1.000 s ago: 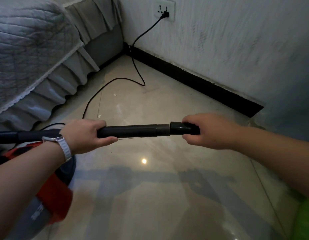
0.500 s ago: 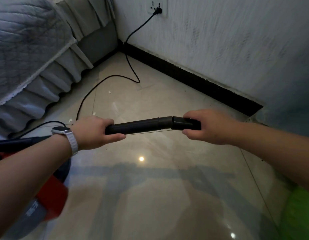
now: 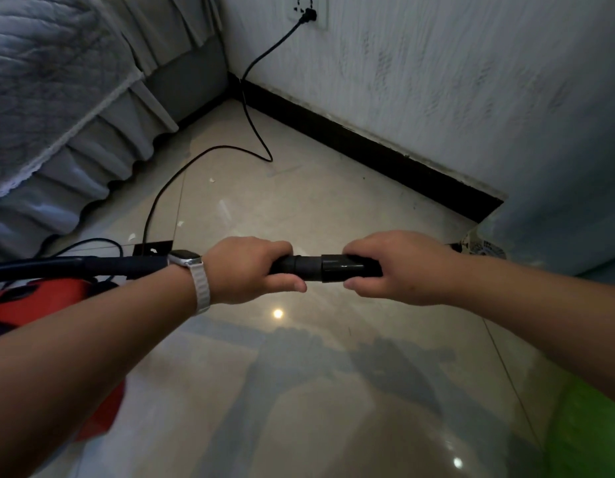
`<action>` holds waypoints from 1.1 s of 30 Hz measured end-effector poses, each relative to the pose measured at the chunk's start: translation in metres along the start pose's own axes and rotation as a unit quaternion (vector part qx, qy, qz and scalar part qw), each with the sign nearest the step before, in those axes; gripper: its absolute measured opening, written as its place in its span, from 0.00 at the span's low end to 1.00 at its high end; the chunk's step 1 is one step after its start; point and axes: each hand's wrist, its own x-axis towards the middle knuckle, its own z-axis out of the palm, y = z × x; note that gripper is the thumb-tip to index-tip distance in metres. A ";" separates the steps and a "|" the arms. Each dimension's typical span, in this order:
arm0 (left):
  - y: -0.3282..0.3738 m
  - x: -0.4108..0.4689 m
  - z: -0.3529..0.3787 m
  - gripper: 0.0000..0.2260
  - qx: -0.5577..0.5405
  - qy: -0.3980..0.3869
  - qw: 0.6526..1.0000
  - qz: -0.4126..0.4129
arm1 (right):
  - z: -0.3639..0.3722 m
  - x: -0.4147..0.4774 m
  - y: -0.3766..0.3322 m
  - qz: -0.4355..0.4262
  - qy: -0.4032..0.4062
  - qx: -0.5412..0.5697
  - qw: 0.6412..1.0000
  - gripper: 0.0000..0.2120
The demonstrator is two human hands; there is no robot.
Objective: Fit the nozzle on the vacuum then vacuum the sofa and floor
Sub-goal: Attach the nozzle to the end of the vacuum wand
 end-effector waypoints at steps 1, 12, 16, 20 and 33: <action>0.001 0.000 0.001 0.29 0.016 -0.004 1.000 -0.001 | 0.001 0.001 0.001 0.000 -0.007 -0.002 1.000 0.11; 0.021 0.007 -0.003 0.23 0.087 -0.003 0.995 -0.055 | 0.004 0.007 0.002 0.006 0.004 -0.063 0.998 0.13; 0.027 0.007 -0.010 0.23 0.128 0.008 0.990 -0.053 | 0.000 0.006 0.000 0.026 -0.014 -0.028 0.999 0.11; 0.034 0.005 -0.008 0.23 0.155 0.018 0.987 -0.039 | -0.008 0.006 -0.004 0.052 -0.059 0.035 0.996 0.10; 0.027 0.008 0.003 0.25 0.158 0.025 0.986 -0.038 | 0.005 0.019 0.006 0.061 -0.087 0.115 0.988 0.12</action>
